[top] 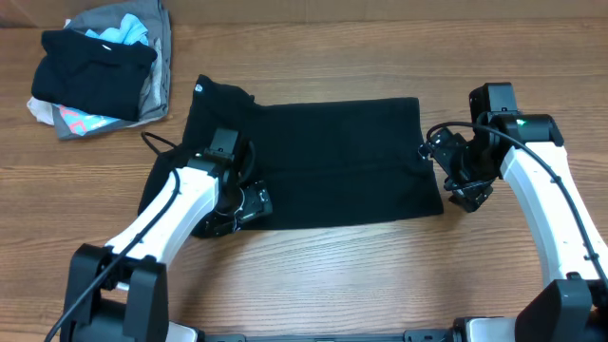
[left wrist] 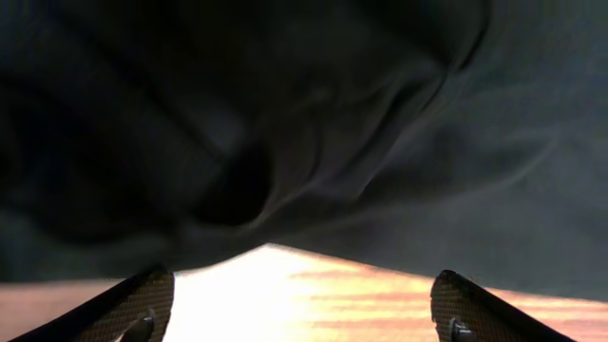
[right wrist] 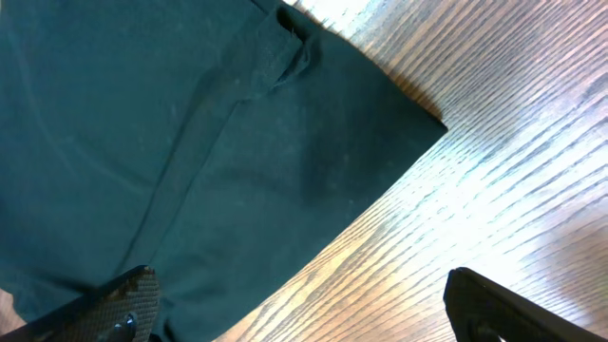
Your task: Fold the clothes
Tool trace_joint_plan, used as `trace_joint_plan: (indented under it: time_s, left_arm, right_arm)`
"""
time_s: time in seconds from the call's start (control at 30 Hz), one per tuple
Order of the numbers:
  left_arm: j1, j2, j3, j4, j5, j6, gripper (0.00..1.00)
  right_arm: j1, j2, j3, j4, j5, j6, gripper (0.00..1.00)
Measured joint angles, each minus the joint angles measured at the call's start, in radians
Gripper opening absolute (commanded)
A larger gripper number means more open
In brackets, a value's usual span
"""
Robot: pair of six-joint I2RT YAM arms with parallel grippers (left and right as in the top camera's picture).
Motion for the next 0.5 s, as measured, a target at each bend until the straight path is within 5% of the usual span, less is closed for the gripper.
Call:
trace_joint_plan:
  time_s: [0.5]
  left_arm:
    - [0.0,0.042,0.0,0.174,-0.05,0.018,0.73]
  right_arm:
    - [0.0,0.0,0.0,-0.005,0.013,-0.044,1.0]
